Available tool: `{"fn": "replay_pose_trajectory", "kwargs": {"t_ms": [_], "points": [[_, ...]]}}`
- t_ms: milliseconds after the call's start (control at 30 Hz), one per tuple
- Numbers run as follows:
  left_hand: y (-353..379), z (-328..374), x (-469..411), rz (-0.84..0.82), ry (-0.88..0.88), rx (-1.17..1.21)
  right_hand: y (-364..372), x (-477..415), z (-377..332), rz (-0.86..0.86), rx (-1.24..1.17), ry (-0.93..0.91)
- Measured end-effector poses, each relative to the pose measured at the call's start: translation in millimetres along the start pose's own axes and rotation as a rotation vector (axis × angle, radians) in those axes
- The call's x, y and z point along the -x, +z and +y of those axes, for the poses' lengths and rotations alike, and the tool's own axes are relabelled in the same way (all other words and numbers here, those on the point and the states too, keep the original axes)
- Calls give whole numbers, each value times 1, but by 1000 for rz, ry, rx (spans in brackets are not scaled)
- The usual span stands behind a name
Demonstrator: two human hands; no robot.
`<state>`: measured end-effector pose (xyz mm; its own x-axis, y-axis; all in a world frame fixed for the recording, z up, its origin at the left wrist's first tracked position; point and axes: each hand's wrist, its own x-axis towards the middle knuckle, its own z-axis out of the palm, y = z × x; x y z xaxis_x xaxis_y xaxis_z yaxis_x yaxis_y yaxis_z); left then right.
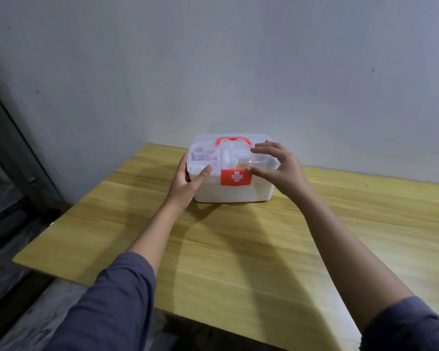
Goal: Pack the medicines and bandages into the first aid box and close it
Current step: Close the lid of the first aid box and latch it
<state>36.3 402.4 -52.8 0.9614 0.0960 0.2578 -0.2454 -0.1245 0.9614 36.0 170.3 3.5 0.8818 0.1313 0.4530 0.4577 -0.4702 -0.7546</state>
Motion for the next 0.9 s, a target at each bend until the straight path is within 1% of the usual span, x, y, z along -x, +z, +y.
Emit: {"fn": "replay_pose_trajectory", "kwargs": {"t_ms": [200,433,533,700,900], "points": [[-2,-8,-3,-1,-11,-15,5,6,9,-33,167,-108],[3,-1,1,8,41,3,9,7,15,16,291,-208],[1,-2,-1,-1,34,-8,10,7,16,18,261,-178],[-3,-5,-2,-36,-16,-62,13,13,22,77,166,-32],[14,2,1,-75,7,-46,-3,21,25,98,168,5]]}}
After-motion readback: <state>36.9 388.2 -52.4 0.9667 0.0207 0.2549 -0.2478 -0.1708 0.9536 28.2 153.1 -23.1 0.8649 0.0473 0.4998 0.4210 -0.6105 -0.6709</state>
